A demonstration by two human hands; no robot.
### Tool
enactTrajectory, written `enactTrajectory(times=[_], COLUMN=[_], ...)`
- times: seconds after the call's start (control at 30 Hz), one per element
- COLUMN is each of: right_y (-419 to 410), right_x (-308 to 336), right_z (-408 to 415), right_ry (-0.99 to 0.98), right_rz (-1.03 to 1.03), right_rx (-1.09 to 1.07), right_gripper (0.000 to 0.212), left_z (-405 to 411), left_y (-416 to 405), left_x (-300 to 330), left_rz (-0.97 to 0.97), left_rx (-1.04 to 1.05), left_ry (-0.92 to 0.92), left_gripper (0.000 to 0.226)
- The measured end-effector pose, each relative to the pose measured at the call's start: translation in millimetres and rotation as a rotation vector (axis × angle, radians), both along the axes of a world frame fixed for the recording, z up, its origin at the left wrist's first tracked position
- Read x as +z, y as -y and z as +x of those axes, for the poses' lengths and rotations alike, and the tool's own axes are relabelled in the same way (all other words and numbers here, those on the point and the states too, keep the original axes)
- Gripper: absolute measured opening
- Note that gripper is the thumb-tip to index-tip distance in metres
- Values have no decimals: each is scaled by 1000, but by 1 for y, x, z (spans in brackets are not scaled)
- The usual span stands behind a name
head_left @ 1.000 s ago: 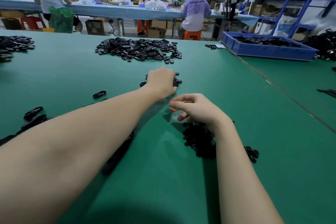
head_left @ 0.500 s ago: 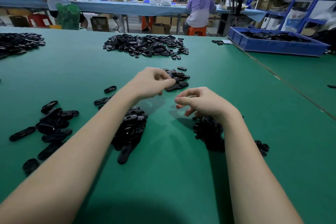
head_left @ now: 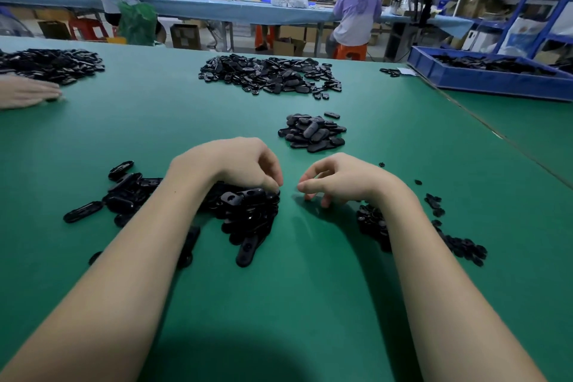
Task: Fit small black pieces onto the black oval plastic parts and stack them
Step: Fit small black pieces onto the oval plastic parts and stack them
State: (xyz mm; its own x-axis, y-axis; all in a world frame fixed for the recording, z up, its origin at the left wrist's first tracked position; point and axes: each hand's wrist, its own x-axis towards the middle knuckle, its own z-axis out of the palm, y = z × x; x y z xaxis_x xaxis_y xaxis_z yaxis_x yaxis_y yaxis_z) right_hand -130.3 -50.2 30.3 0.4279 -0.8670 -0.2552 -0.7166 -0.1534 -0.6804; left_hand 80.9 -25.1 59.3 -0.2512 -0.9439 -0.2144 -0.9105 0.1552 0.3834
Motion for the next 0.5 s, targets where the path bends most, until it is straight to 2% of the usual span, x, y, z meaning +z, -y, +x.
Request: enactTrajectory(times=[0.1,0.23,0.5], right_y=[0,-1,-2], right_x=[-1,0,1], right_z=[-1,-2,-4], right_ry=[-1,12,25], right_rz=[1,19,33], right_rx=[2,-8,-4], right_gripper=[16,17,15], left_z=[-1,-4,-9], left_y=[-3,-3,-2], left_x=[2,4,0], left_rz=[82,99,16], left_rx=[-34,-33,-7], left_ry=[23,68,113], left_gripper=[14,15,17])
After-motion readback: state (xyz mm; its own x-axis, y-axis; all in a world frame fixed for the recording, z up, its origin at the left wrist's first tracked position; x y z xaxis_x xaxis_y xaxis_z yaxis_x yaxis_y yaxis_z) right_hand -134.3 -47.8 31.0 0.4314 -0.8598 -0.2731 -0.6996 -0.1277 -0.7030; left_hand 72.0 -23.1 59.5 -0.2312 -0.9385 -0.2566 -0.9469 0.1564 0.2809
